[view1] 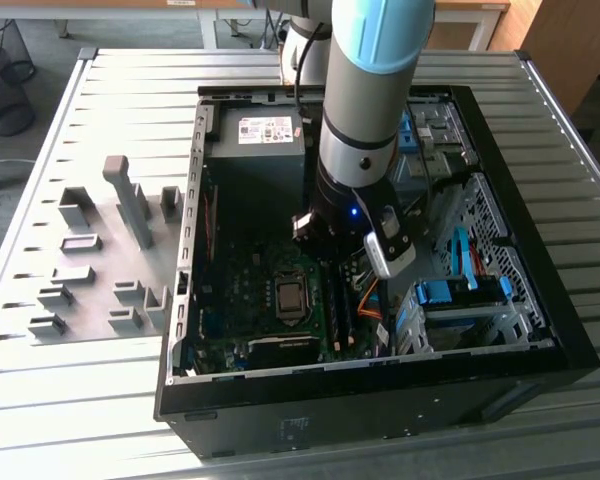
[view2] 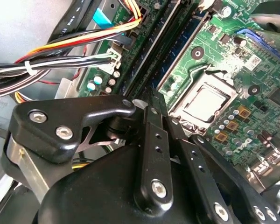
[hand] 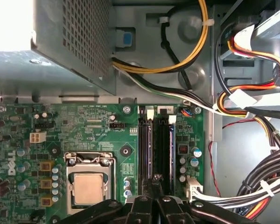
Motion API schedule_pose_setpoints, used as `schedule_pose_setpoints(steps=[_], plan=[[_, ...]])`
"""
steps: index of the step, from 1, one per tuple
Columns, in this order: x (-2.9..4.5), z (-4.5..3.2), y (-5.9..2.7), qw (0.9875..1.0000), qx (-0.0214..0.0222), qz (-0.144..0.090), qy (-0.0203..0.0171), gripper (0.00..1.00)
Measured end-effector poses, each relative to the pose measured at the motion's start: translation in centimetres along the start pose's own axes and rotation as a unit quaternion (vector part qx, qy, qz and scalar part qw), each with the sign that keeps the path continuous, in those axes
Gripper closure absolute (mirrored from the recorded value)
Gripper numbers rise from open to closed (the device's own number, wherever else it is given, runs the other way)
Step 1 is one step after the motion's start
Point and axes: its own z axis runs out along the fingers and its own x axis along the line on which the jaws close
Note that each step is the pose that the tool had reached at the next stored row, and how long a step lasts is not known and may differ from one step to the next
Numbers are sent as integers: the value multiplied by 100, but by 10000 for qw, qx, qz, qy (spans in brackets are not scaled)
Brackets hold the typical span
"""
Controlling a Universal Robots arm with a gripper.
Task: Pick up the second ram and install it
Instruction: 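Press down the second ram until it locks into place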
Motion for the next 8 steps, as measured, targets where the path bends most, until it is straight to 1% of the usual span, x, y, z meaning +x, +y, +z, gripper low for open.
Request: schedule_pose_setpoints(steps=[3,5,6,7,8], plan=[[-1,28,2,10000,-3,0,-1,90],[-1,28,0,10000,-2,0,-1,90],[-1,14,2,10000,-7,0,-3,90],[-1,-8,6,10000,-22,0,-7,90],[0,-49,5,10000,-17,0,-5,90]])
